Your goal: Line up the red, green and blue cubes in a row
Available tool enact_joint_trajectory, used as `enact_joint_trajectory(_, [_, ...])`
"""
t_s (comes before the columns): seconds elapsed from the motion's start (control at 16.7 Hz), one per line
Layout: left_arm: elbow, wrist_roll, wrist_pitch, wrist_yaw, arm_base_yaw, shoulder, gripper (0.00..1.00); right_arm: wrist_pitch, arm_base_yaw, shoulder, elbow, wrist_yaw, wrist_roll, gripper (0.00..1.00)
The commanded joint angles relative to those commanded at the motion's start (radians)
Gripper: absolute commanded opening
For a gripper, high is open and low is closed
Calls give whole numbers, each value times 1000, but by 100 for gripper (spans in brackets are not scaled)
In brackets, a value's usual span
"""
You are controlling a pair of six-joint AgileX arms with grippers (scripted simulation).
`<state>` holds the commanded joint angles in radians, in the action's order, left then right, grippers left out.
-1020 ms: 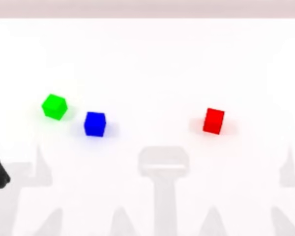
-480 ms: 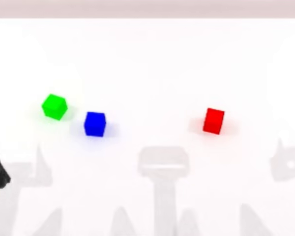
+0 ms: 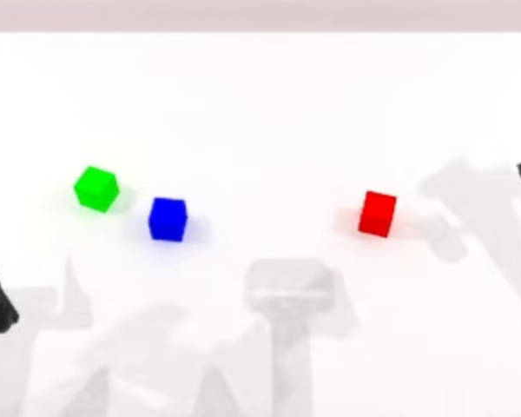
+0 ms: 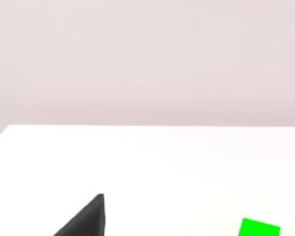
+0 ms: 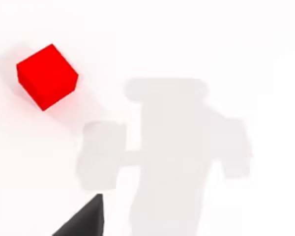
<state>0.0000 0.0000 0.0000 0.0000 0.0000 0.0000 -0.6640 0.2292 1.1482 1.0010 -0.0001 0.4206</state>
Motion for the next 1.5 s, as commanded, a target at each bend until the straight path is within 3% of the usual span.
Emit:
enact_joint_trajectory(0.42, [0,0,0,0,0,0,100,-406,137,758,609,-1,253,100])
enact_joint_trajectory(0.72, [0,0,0,0,0,0,100,-573,201,1069,909,2,372,100])
enact_joint_trajectory(1.26, [0,0,0,0,0,0,100,-609,215,1137,987,4,404,100])
enact_joint_trajectory(1.5, [0,0,0,0,0,0,100,-497,219,1166,904,4,405,100])
